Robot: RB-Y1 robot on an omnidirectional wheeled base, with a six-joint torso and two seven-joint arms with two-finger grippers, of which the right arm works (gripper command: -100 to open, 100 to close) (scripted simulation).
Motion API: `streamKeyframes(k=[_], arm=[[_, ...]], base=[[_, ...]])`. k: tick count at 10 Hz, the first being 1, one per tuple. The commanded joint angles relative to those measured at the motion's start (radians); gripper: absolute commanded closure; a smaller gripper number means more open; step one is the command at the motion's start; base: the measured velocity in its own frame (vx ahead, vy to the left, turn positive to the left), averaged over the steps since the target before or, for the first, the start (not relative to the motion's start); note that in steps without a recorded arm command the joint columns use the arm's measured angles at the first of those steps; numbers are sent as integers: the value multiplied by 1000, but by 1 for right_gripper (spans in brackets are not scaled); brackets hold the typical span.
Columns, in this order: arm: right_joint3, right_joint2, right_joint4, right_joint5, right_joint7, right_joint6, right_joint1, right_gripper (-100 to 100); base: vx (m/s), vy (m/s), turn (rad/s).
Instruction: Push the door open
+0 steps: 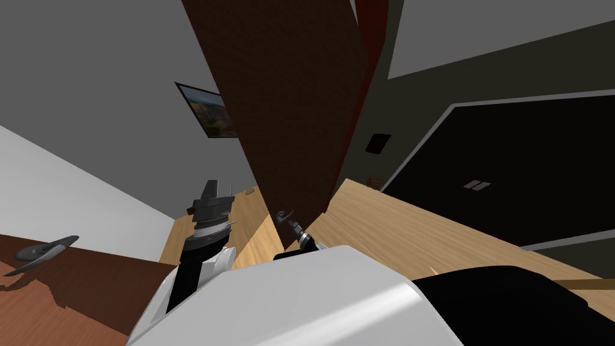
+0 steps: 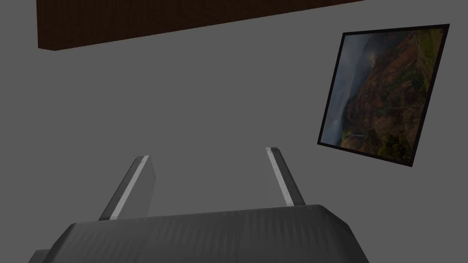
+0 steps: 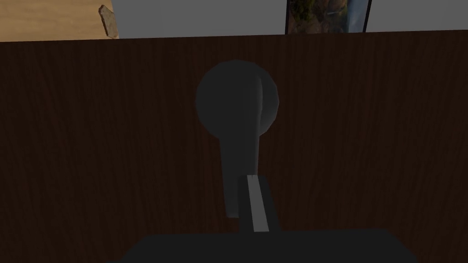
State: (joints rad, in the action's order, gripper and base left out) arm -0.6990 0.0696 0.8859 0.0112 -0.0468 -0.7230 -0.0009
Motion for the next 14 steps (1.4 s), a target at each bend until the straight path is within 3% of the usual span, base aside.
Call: streamKeyframes(k=[1, 4, 5, 8, 14], arm=[[22, 4, 1, 7, 11, -5, 8, -100], [52, -3, 2, 16, 25, -12, 19, -100], [45, -6, -8, 14, 23, -15, 13, -100], [55, -4, -18, 15, 28, -20, 8, -100], [68, -19, -34, 16, 32, -27, -1, -100]], base=[[-153, -9, -199], [-236, -9, -145], [-112, -1, -22], [129, 98, 22], [151, 104, 21]])
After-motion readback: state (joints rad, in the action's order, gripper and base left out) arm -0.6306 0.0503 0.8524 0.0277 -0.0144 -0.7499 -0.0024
